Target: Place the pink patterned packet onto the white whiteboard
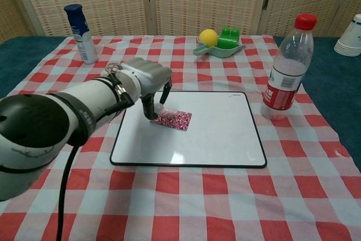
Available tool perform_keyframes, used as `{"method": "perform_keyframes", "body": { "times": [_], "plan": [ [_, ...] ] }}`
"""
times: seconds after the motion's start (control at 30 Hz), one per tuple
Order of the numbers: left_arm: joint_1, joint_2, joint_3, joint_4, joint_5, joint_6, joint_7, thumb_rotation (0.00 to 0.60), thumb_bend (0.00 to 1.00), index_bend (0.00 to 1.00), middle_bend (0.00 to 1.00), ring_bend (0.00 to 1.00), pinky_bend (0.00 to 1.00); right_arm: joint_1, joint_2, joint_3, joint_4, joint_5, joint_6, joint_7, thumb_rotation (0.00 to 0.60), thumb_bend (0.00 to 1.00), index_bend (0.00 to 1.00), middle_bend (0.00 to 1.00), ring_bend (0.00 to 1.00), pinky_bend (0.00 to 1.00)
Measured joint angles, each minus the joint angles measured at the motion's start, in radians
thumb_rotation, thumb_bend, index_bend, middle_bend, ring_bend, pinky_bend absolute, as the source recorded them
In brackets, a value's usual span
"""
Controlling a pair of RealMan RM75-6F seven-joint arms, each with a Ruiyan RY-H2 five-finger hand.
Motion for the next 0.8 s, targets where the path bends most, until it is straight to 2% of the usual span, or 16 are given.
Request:
{"method": "perform_keyframes", "body": {
  "times": [0.27,0.8],
  "plan": [
    [-0.045,-0.077,-0.004,0.082,-0.006,-0.009,0.013,0.600,0.30,0.50,1.00,1.00,1.00,0.001,0.008,-0.011,-0.002,-0.025,0.004,0.030,0.600,0.21,0.04,0.14,0.03,0.07],
    [-0.080,-0.131,-0.026,0.196,-0.003,-0.053,0.010,0.600,0.30,0.50,1.00,1.00,1.00,0.001,0.020,-0.005,0.015,-0.013,0.008,0.078,0.600,0.21,0.04,0.14,0.03,0.07]
  ]
}}
